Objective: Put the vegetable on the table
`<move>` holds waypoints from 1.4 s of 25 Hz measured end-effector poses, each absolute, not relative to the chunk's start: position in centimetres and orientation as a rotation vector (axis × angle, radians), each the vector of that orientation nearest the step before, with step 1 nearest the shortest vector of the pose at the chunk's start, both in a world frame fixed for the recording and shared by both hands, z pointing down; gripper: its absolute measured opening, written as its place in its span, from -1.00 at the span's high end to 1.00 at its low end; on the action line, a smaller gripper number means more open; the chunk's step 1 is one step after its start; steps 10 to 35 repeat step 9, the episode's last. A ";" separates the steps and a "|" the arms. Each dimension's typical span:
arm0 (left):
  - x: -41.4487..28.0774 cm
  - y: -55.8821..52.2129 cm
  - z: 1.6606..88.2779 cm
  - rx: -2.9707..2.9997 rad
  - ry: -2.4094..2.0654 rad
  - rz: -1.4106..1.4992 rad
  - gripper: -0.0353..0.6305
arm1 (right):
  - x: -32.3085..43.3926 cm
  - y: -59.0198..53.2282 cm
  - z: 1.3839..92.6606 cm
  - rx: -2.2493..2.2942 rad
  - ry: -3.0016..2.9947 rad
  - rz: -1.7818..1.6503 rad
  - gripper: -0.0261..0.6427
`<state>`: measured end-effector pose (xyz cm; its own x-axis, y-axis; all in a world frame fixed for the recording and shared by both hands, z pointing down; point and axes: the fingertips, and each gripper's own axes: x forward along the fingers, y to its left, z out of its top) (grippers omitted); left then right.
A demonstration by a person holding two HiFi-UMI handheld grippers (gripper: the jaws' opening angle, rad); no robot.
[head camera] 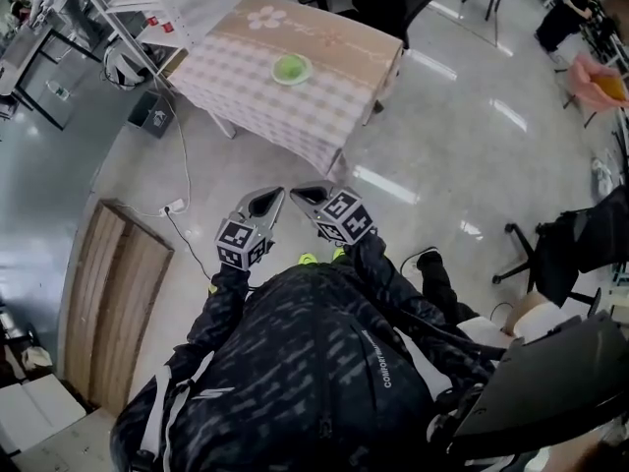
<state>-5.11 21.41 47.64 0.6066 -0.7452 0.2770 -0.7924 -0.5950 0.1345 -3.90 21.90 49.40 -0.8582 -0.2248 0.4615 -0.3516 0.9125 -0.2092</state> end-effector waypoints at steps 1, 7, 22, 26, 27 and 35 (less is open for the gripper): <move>-5.1 21.4 47.8 2.588 -1.262 0.280 0.90 | -3.9 21.9 49.5 0.419 -2.634 0.394 0.91; -4.9 21.6 48.0 2.574 -1.249 0.270 0.90 | -3.4 21.7 49.8 0.430 -2.627 0.401 0.91; -4.7 21.6 47.9 2.571 -1.246 0.271 0.90 | -3.2 21.6 49.6 0.434 -2.627 0.407 0.91; -4.7 21.6 47.9 2.571 -1.246 0.271 0.90 | -3.2 21.6 49.6 0.434 -2.627 0.407 0.91; -4.7 21.6 47.9 2.571 -1.246 0.271 0.90 | -3.2 21.6 49.6 0.434 -2.627 0.407 0.91; -4.7 21.6 47.9 2.571 -1.246 0.271 0.90 | -3.2 21.6 49.6 0.434 -2.627 0.407 0.91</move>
